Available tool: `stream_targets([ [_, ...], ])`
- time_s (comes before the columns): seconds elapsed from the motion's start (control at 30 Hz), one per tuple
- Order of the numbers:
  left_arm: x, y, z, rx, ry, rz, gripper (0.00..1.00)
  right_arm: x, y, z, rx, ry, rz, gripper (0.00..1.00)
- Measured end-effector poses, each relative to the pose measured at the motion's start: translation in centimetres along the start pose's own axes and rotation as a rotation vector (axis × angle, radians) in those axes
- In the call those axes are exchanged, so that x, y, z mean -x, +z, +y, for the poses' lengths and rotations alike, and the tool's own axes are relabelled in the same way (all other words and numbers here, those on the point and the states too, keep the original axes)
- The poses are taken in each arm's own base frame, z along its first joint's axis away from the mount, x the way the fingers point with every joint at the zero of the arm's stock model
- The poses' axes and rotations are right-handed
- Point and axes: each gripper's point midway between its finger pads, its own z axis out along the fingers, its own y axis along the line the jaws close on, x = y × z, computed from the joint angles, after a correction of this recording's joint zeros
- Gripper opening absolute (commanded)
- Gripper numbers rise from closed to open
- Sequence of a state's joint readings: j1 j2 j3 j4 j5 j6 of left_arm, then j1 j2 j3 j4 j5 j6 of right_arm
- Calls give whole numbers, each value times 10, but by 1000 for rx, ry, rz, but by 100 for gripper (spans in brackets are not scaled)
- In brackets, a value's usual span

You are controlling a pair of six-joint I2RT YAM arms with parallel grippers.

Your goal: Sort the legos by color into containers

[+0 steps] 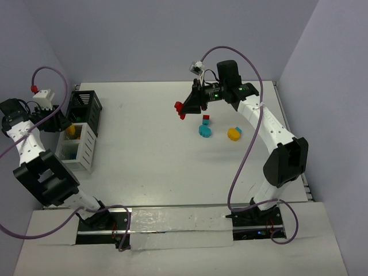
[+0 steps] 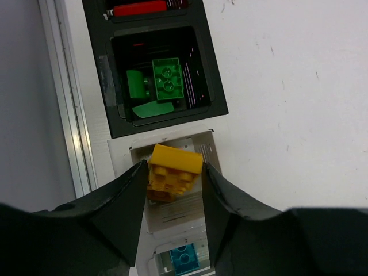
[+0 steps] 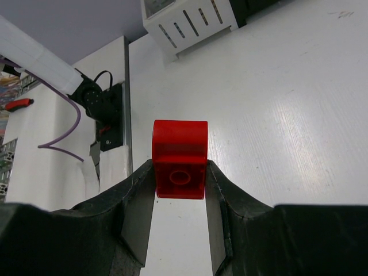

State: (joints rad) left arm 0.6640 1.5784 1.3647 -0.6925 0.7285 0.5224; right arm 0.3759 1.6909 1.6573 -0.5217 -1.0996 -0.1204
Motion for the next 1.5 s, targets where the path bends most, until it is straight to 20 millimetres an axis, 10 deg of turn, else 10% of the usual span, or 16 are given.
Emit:
stream_targets([
  [0.23,-2,1,-2,-25,-20,21,81,4,6,-7,-32,5,-24,0],
  [0.4,49,-7,-28,-81,9,-66,81,-1,21,-11,-95,-36,-31,0],
  [0.63,120,-6,-204,-439,73,-192,79,8,53,5,-158,-192,-60,0],
  [0.73,119,-20,-262,-583,10,-204,79,13,62,10,-186,-257,-70,0],
  [1.0,94,-23,-333,-772,-143,-97,81,13,83,22,-249,-408,-45,0],
  [1.5,84,-30,-377,-894,-138,-38,67,13,92,26,-318,-523,-16,0],
])
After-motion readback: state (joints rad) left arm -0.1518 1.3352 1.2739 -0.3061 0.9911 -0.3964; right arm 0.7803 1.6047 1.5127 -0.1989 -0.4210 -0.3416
